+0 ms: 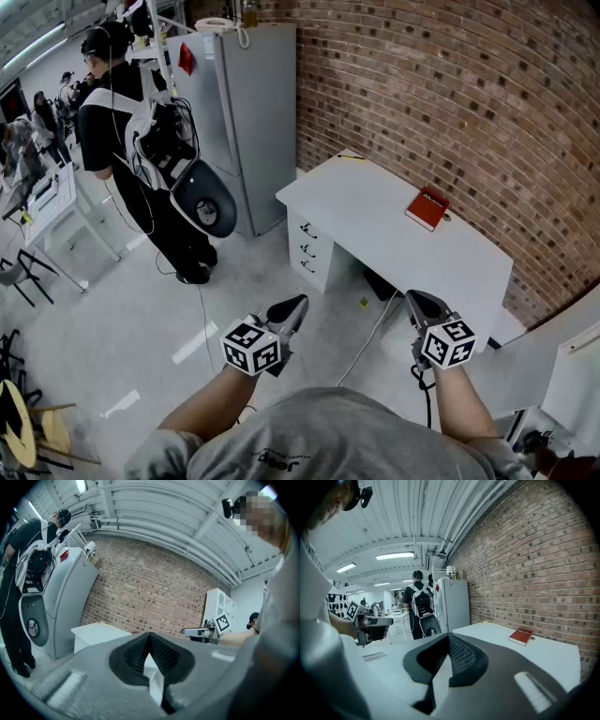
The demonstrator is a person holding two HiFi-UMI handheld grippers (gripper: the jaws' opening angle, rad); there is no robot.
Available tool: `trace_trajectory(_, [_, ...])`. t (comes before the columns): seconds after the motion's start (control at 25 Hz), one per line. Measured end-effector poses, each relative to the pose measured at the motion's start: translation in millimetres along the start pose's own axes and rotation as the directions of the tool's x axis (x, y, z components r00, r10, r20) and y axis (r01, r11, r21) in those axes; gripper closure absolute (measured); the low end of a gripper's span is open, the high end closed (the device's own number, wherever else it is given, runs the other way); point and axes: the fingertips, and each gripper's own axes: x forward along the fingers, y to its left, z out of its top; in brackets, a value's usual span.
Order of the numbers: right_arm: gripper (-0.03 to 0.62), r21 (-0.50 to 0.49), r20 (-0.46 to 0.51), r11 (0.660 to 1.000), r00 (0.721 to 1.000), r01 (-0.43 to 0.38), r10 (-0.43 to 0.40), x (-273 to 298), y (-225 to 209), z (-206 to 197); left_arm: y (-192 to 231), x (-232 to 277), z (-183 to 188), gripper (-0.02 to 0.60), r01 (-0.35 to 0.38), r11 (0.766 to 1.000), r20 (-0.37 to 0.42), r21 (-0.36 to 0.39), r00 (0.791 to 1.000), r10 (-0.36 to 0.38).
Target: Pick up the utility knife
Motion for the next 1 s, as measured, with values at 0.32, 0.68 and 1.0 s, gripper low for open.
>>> trace_trajectory(0.32, [0.588, 0.001, -0.002, 1.0, 1.0, -0.011, 0.011, 1, -15, -2, -5, 17, -2, 0.584, 0.0, 1.0, 0.004, 0.004, 1.0, 0.0])
trace_trajectory(0.68, [0.586, 0.018, 0.002, 0.999, 0.999, -0.036, 0.036, -5, -39, 2, -18, 44, 0, 0.584, -0.009, 1.0, -0.002, 0.012, 1.0, 0.009])
trace_trajectory(1.0, [0.585, 0.005, 0.003, 0.998, 0.998, -0.067, 0.067, -33, -83, 5, -46, 74, 1, 0.584, -0.05, 0.999, 0.023, 0.008, 0.998, 0.05])
